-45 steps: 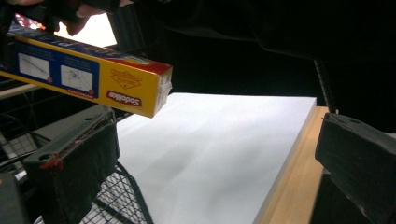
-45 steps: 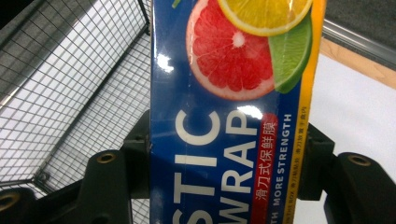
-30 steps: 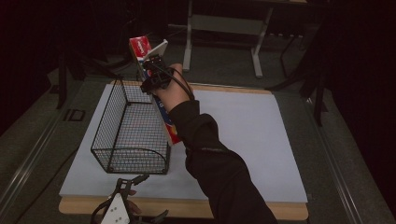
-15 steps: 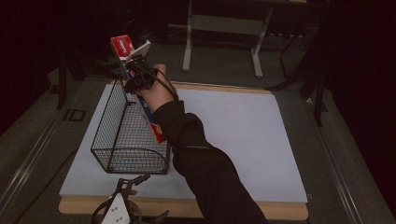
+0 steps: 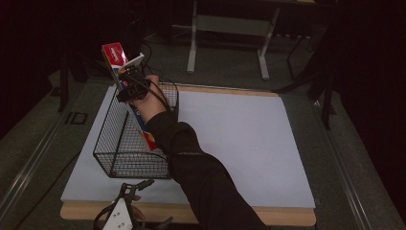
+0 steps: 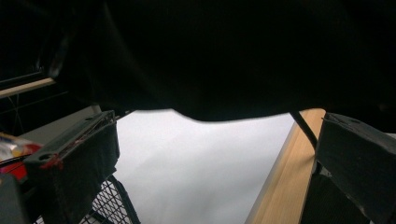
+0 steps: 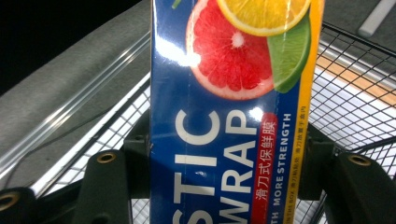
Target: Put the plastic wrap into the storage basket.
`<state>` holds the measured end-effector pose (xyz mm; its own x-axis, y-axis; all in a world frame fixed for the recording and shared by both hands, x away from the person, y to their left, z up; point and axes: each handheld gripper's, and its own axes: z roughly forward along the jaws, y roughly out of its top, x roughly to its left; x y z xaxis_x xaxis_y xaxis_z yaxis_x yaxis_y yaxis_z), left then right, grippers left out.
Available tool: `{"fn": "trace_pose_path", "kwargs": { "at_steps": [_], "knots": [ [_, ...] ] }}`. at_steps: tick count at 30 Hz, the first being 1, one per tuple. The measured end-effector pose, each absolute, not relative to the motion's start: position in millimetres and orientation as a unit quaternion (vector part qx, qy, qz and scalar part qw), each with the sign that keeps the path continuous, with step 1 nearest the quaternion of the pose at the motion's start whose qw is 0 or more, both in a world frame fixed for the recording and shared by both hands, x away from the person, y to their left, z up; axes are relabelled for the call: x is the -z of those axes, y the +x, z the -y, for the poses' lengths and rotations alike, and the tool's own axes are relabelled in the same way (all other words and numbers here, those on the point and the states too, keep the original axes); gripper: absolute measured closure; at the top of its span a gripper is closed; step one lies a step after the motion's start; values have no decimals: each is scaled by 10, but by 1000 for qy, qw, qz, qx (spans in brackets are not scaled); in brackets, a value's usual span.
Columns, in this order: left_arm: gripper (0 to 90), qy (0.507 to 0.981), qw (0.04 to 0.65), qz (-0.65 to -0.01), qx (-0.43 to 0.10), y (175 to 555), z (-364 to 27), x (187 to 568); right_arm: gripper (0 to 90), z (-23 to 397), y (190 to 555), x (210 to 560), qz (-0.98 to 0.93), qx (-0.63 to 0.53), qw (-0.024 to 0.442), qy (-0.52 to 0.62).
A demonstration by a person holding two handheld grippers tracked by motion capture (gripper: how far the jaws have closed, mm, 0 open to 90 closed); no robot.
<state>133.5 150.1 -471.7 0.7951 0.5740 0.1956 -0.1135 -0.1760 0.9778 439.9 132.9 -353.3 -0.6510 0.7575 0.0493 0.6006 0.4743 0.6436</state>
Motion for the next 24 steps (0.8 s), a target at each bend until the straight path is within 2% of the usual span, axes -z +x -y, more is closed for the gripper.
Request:
{"fn": "trace_pose_path", "kwargs": {
  "at_steps": [13, 24],
  "knots": [
    [2, 720, 616, -157, -278, 1334, -1488, 4725, 393, -1341, 4343, 3912, -863, -297, 121, 391],
    [2, 725, 612, -156, -277, 1342, -1475, 4732, 391, -1246, 4339, 4163, -868, -279, 100, 398]
  ]
}}
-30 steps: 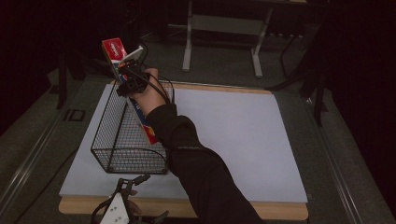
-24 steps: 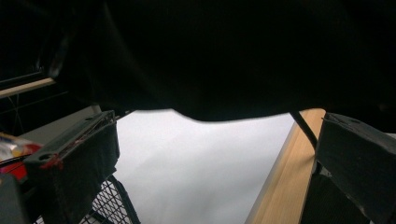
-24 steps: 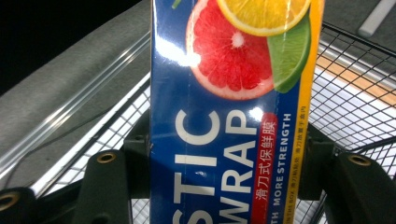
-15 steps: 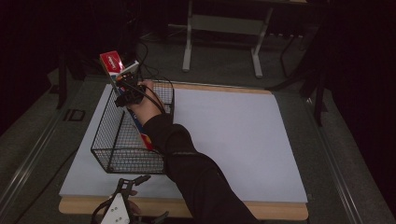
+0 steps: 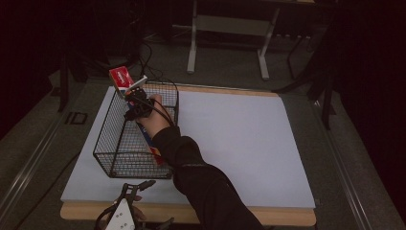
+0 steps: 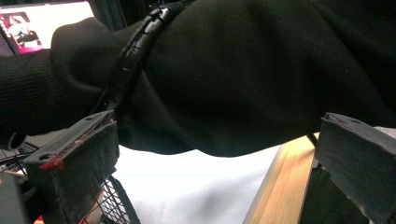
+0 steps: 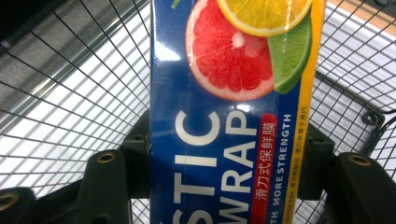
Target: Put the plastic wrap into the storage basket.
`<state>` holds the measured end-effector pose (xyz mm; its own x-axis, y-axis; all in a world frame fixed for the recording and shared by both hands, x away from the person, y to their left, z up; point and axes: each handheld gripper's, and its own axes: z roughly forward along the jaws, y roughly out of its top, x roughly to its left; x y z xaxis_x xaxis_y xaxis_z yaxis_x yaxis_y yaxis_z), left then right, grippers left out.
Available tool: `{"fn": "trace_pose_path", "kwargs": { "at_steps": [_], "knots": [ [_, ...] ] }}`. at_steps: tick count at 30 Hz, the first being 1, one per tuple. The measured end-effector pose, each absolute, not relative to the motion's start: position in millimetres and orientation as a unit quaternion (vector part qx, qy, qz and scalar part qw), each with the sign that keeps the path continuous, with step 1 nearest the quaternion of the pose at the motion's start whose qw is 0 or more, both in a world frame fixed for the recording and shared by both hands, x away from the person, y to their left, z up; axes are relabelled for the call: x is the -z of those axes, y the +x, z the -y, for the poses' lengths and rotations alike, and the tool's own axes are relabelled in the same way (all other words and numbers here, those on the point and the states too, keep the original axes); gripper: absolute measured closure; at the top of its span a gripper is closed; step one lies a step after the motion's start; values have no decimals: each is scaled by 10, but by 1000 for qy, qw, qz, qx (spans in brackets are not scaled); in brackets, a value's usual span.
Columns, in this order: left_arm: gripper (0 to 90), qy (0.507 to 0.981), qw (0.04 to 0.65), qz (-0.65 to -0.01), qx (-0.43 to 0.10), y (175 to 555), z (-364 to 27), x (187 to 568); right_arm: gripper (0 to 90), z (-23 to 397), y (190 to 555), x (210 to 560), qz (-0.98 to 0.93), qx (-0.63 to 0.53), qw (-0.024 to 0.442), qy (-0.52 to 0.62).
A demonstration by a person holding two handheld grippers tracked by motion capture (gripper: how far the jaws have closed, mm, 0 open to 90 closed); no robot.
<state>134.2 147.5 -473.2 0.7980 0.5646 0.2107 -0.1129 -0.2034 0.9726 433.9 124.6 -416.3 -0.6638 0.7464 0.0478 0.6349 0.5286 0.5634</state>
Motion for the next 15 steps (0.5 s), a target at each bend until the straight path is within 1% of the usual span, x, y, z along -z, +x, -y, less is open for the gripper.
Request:
{"fn": "trace_pose_path", "kwargs": {
  "at_steps": [8, 15],
  "knots": [
    [2, 724, 612, -155, -277, 1341, -1476, 4732, 390, -1220, 4357, 4255, -871, -271, 95, 400],
    [2, 724, 613, -155, -275, 1345, -1468, 4731, 388, -1191, 4385, 4266, -872, -272, 87, 398]
  ]
}}
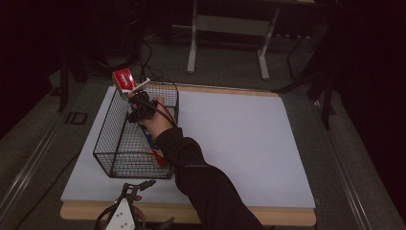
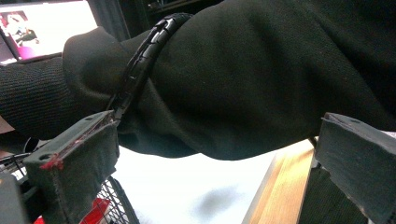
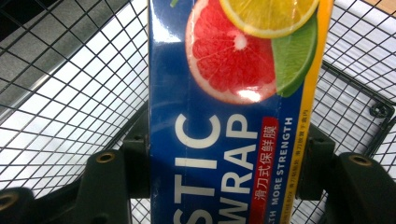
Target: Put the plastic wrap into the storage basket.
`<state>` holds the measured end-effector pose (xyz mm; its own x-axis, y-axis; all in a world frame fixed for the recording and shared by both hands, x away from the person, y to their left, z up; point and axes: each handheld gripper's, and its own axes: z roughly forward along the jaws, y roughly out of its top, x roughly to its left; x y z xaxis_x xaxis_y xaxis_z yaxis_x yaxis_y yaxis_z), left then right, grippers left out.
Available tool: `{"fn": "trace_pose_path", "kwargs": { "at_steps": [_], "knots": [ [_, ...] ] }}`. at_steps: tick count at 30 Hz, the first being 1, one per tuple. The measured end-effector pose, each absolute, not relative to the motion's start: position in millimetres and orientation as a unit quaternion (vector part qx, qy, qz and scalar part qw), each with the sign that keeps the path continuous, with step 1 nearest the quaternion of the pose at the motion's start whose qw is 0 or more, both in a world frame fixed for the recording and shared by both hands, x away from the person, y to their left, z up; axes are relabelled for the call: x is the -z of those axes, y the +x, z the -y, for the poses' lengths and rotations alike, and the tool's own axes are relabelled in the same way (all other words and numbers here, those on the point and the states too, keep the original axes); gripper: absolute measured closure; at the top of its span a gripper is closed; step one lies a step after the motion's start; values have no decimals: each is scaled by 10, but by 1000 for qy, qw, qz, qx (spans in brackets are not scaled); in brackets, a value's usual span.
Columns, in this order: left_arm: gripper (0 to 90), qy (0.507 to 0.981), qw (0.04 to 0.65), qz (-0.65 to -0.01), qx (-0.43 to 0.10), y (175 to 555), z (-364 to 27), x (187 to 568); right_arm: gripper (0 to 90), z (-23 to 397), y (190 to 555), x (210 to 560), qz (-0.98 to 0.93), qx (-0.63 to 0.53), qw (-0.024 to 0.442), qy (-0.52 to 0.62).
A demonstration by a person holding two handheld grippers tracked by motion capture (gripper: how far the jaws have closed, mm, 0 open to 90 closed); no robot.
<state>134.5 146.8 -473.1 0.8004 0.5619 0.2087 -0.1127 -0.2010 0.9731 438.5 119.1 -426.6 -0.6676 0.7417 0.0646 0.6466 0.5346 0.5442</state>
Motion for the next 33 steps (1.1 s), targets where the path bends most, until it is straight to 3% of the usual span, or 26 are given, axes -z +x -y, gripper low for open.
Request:
{"fn": "trace_pose_path", "kwargs": {
  "at_steps": [33],
  "knots": [
    [2, 727, 610, -154, -274, 1346, -1461, 4734, 331, -1134, 4478, 4289, -862, -281, 77, 416]
  ]
}}
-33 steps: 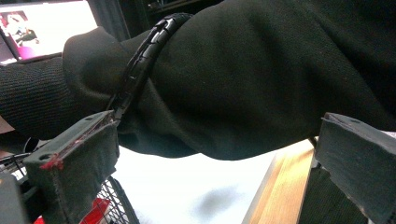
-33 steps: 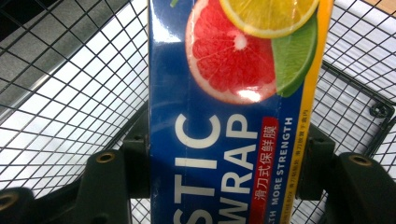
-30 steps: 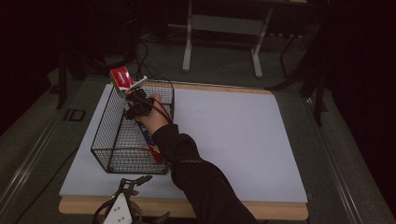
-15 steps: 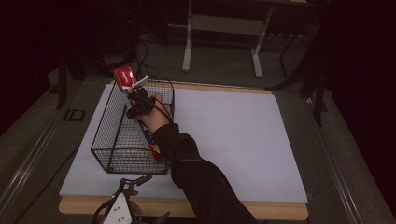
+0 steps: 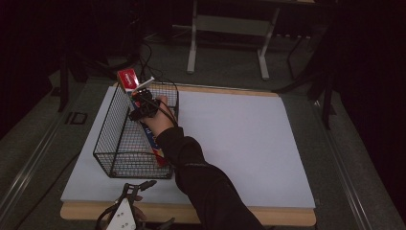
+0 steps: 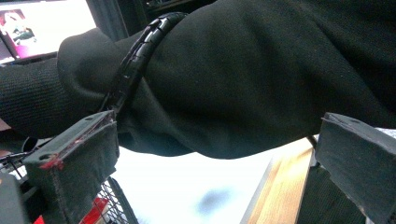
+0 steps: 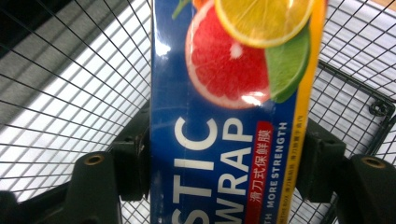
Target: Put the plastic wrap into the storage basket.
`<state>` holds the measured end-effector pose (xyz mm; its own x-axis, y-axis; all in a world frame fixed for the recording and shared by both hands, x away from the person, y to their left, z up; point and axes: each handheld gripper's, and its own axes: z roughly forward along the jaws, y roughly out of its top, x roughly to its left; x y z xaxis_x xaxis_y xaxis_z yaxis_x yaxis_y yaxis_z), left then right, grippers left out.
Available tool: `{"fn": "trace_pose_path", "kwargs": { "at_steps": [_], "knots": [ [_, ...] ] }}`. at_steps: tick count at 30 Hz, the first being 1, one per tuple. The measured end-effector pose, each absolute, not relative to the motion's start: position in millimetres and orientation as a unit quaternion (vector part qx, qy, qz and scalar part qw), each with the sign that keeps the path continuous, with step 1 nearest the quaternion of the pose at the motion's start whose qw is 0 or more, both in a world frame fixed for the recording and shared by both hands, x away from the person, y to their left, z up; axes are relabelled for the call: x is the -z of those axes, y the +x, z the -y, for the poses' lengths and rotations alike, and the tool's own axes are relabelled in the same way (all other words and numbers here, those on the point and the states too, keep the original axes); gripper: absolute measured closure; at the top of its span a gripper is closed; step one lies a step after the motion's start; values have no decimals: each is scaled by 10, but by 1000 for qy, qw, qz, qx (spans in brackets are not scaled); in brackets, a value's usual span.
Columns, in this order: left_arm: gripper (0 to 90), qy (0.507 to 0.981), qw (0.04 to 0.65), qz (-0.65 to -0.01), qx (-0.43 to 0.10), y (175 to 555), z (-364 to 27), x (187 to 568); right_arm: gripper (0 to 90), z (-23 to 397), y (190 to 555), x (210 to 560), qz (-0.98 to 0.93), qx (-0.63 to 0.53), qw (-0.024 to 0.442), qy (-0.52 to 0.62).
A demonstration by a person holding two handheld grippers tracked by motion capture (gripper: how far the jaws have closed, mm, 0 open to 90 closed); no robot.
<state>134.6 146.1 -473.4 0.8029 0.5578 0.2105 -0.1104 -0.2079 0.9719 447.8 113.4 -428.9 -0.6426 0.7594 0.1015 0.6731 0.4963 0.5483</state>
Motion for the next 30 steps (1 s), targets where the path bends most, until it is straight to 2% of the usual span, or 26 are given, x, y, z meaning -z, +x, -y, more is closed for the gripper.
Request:
{"fn": "trace_pose_path", "kwargs": {
  "at_steps": [4, 6, 10, 25, 30],
  "knots": [
    [2, 728, 609, -153, -274, 1346, -1459, 4736, 284, -1108, 4469, 4253, -863, -287, 78, 408],
    [2, 729, 609, -153, -274, 1344, -1458, 4738, 210, -1095, 4461, 4253, -867, -288, 79, 400],
    [2, 729, 608, -153, -274, 1344, -1461, 4739, 132, -1048, 4438, 4240, -872, -299, 69, 382],
    [2, 733, 602, -156, -275, 1346, -1456, 4758, 134, -612, 4252, 3959, -867, -334, 56, 364],
    [2, 734, 600, -158, -276, 1346, -1460, 4762, 138, -405, 4185, 3893, -865, -341, 64, 363]
  ]
}}
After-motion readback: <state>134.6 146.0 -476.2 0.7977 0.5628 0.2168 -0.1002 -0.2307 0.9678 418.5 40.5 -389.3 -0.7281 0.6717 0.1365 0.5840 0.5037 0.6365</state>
